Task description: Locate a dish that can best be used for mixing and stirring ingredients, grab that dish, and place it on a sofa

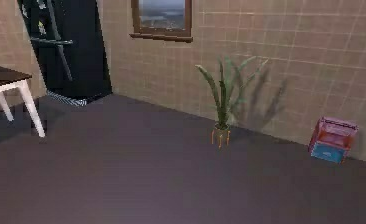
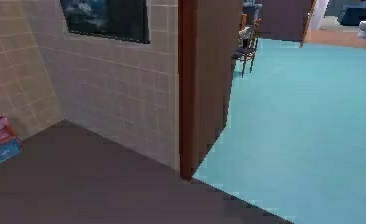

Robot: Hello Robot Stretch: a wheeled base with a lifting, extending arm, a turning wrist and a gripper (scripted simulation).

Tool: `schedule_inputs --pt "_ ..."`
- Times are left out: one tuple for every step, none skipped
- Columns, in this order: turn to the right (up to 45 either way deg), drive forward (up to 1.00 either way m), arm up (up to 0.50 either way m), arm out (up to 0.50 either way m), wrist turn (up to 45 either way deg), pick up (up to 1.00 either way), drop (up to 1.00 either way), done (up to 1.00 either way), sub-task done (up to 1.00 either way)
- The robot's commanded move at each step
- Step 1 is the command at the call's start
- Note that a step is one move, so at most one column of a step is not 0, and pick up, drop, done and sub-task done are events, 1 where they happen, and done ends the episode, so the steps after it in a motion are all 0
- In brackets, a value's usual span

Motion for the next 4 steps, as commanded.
schedule_inputs --pt "45.0 0.00 0.00 0.00 0.0 0.00 0.00 0.00 0.00" --pt "45.0 0.00 0.00 0.00 0.0 0.00 0.00 0.00 0.00" --pt "36.0 0.00 0.00 0.00 0.0 0.00 0.00 0.00 0.00" --pt "0.0 1.00 0.00 0.00 0.0 0.00 0.00 0.00 0.00"
